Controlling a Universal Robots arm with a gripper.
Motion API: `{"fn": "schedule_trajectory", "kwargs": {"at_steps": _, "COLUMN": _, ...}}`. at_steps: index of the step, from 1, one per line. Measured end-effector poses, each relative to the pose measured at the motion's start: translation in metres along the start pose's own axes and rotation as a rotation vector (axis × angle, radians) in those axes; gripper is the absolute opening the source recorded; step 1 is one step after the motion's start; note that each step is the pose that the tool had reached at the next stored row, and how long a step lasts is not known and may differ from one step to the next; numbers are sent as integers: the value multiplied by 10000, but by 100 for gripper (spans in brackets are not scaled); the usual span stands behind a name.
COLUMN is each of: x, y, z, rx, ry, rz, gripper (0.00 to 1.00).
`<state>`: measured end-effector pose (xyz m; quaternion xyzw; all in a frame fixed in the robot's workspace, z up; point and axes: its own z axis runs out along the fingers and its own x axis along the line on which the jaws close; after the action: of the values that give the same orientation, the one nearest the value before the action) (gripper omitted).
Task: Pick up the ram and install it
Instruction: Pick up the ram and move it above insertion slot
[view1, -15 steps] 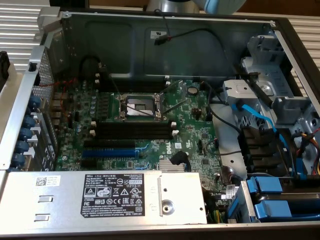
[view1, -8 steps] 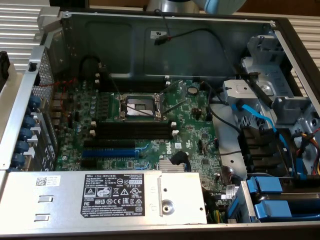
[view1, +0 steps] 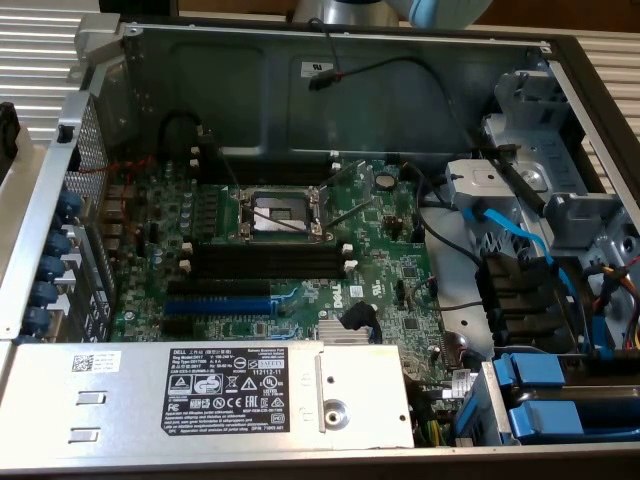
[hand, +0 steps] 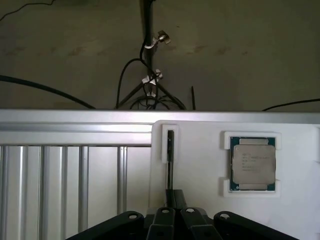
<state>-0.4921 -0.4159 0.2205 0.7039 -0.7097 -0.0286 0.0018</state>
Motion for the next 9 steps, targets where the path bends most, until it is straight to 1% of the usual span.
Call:
{"fn": "schedule_trajectory", "kwargs": {"at_steps": 8, "x": 0, "y": 0, "z": 0, "rx": 0, "ry": 0, "rz": 0, "gripper": 10}}
{"fn": "schedule_trajectory", "kwargs": {"at_steps": 9, "x": 0, "y": 0, "z": 0, "rx": 0, "ry": 0, "rz": 0, "gripper": 11}}
